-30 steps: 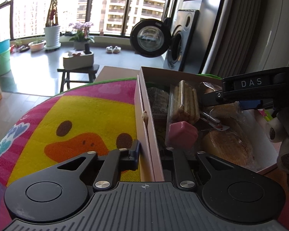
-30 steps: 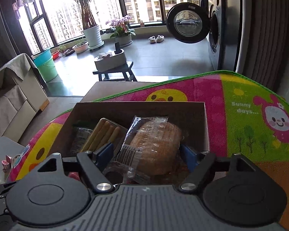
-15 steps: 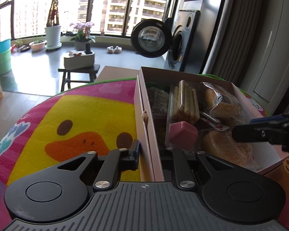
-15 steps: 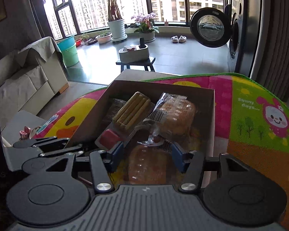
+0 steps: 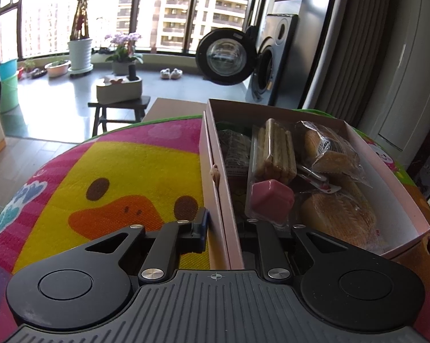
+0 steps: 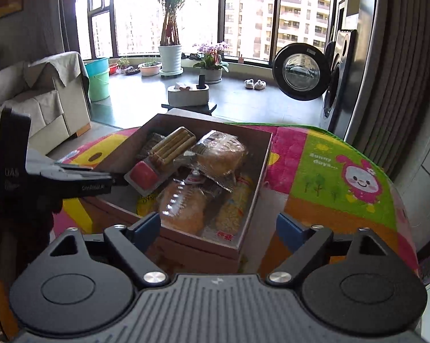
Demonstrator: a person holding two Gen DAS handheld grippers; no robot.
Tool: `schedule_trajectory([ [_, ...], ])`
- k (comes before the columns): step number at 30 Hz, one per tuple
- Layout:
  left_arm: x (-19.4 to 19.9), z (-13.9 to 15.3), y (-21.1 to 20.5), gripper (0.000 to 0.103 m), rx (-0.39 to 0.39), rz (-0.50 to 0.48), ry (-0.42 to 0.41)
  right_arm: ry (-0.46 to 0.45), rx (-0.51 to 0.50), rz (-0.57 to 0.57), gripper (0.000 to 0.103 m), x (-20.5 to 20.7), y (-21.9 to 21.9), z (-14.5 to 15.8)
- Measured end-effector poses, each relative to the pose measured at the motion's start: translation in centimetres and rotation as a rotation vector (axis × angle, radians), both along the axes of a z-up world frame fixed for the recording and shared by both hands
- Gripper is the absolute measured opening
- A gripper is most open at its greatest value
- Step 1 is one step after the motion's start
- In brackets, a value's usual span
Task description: Organize objects
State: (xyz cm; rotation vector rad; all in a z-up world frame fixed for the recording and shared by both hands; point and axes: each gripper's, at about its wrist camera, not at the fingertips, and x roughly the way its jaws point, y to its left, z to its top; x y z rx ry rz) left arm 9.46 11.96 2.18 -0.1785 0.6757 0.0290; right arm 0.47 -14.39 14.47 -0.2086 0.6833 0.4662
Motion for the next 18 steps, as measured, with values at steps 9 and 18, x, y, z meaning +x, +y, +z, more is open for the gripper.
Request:
schedule_trajectory([
  [9, 2.4, 0.4, -2.8, 0.015, 0.072, -0.011, 0.014, 0.052, -0.002, -0.05, 0.056, 1.4, -1.1, -5.2],
  [18, 11.8, -0.5, -6.5, 0.05, 0.226, 0.027, 0.08, -0.036, 0.02, -0.252, 0.066, 6.3, -3.9, -6.5],
])
